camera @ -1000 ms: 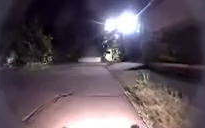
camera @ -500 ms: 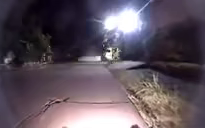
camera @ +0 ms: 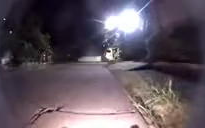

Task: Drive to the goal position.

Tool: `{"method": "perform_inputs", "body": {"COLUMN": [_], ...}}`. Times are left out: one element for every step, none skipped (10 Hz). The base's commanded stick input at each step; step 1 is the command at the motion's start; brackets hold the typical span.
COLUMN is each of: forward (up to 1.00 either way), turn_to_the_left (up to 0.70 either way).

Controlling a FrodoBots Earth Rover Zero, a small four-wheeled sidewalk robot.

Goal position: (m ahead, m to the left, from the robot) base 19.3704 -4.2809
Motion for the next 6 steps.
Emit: {"method": "perform_inputs", "body": {"forward": [0.6, 0.6, 0.6, 0.6, 0.6, 0.6], "turn_to_the_left": [0.0, 0.0, 0.0, 0.0, 0.0, 0.0]}}
